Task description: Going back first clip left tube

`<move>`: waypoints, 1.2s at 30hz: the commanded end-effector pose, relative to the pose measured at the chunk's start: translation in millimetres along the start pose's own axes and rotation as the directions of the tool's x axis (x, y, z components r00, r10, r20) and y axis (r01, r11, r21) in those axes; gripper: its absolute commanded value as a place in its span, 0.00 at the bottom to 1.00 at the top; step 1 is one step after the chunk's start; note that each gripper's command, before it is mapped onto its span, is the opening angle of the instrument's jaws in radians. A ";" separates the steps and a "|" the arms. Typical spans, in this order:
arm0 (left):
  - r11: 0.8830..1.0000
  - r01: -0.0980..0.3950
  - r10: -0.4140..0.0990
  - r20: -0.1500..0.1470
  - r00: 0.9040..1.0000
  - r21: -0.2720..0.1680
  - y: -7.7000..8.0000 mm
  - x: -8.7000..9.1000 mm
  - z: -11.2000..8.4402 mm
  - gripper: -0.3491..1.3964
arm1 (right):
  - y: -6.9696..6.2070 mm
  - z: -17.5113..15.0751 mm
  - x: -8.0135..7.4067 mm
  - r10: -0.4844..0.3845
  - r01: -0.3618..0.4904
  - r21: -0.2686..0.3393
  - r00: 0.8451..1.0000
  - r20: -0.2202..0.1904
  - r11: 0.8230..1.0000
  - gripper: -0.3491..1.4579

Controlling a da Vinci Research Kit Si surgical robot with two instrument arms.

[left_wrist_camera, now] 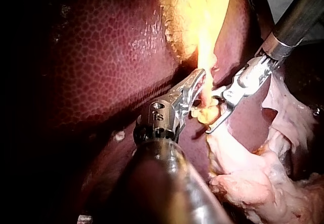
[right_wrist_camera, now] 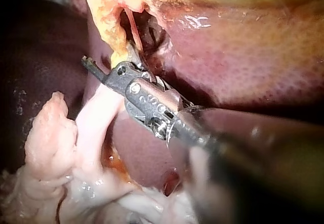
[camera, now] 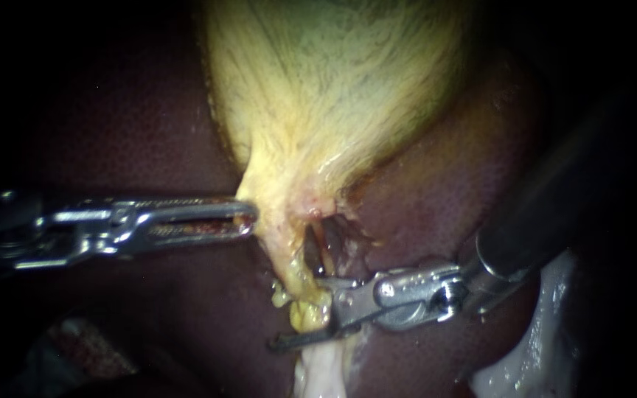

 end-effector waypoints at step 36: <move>1.000 -0.001 0.001 0.000 1.000 0.000 0.1 0.1 -0.1 0.09 | 0.9 -4.4 -0.5 -0.111 0.112 -0.040 0.993 0.036 0.993 0.52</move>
